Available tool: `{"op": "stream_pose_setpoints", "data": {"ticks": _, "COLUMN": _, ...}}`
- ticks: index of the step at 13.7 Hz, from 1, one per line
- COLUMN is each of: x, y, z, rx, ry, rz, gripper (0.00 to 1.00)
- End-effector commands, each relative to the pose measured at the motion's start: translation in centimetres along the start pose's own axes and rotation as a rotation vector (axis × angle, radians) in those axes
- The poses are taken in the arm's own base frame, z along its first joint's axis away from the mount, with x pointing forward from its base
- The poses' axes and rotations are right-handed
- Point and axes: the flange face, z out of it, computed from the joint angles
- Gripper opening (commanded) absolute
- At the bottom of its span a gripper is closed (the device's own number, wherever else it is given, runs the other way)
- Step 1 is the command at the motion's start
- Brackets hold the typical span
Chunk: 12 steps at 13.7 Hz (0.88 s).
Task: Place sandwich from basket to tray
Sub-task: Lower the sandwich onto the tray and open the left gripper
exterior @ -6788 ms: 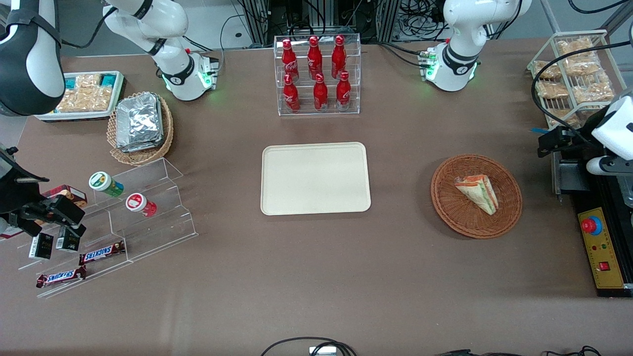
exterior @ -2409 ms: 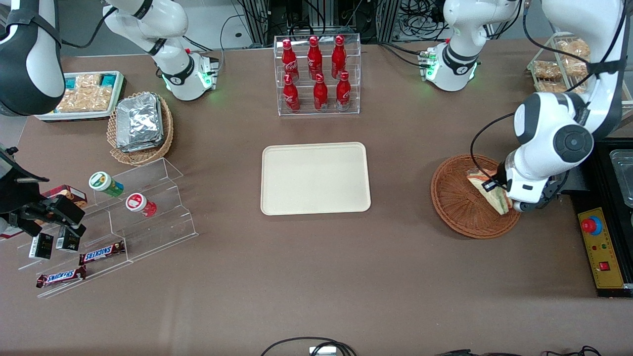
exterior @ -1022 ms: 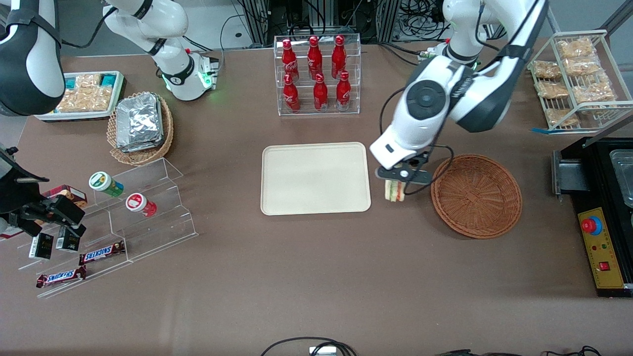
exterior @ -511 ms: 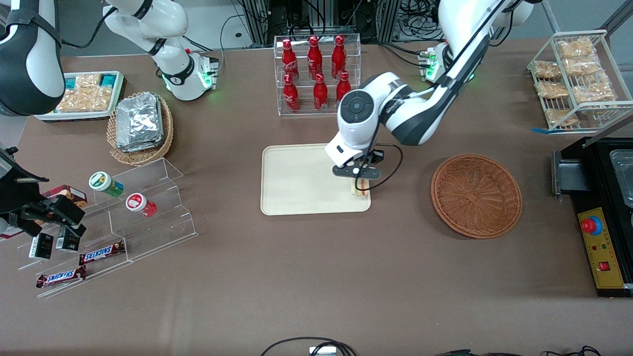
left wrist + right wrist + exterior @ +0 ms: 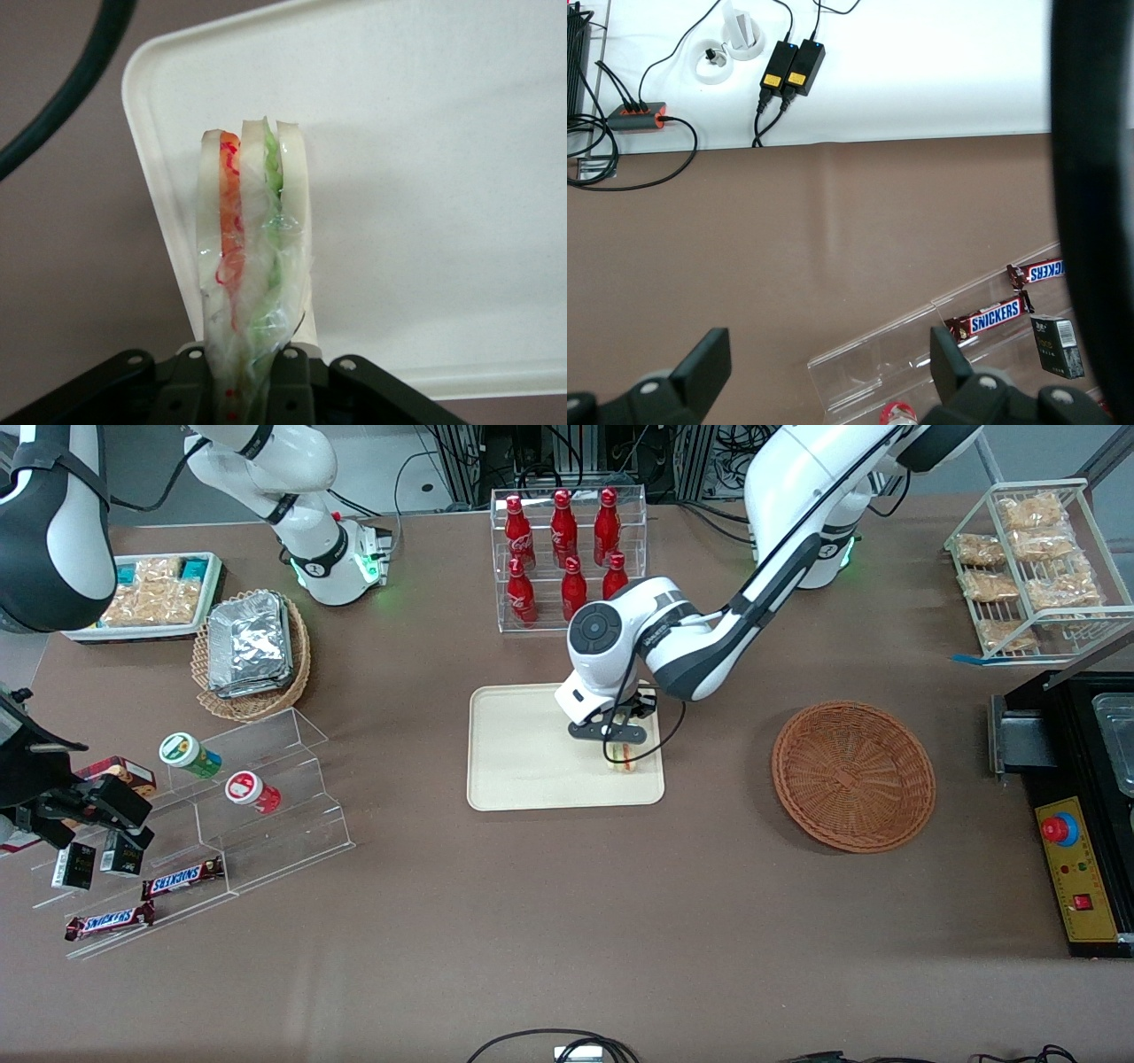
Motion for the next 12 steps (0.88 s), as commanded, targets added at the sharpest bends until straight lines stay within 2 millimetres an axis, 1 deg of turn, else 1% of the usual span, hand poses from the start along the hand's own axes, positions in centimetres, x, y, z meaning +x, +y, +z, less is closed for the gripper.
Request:
{"op": "stream_pose_setpoints", "data": {"ticks": 1, "x": -0.1, "y": 0.9, "z": 1.4, "rx": 0.017, "ry": 0.005, "rz": 0.002, "gripper": 0.05}}
{"op": "stream_pose_setpoints", "data": {"ticks": 2, "x": -1.2, "y": 1.7, "z": 2.2, "rx": 0.029, "ry": -0.004, "rz": 0.023, "gripper": 0.05}}
{"op": "stream_pose_setpoints", "data": {"ticks": 4, "x": -1.4, "y": 1.7, "z": 2.7, "rx": 0.035, "ry": -0.013, "rz": 0.026, "gripper": 0.07}}
{"op": "stream_pose_setpoints", "data": {"ticks": 6, "x": -1.5, "y": 1.8, "z": 3.1, "rx": 0.036, "ry": -0.019, "rz": 0.016, "gripper": 0.2}}
{"op": "stream_pose_setpoints", "data": {"ticks": 7, "x": -1.5, "y": 1.8, "z": 3.2, "rx": 0.036, "ry": -0.021, "rz": -0.009, "gripper": 0.37}}
{"op": "stream_pose_setpoints", "data": {"ticks": 8, "x": -1.5, "y": 1.8, "z": 3.2, "rx": 0.038, "ry": -0.02, "rz": -0.016, "gripper": 0.56}}
{"op": "stream_pose_setpoints", "data": {"ticks": 10, "x": -1.3, "y": 1.8, "z": 3.3, "rx": 0.039, "ry": -0.025, "rz": -0.019, "gripper": 0.99}}
{"op": "stream_pose_setpoints", "data": {"ticks": 12, "x": -1.2, "y": 1.6, "z": 3.0, "rx": 0.044, "ry": -0.027, "rz": -0.028, "gripper": 1.0}}
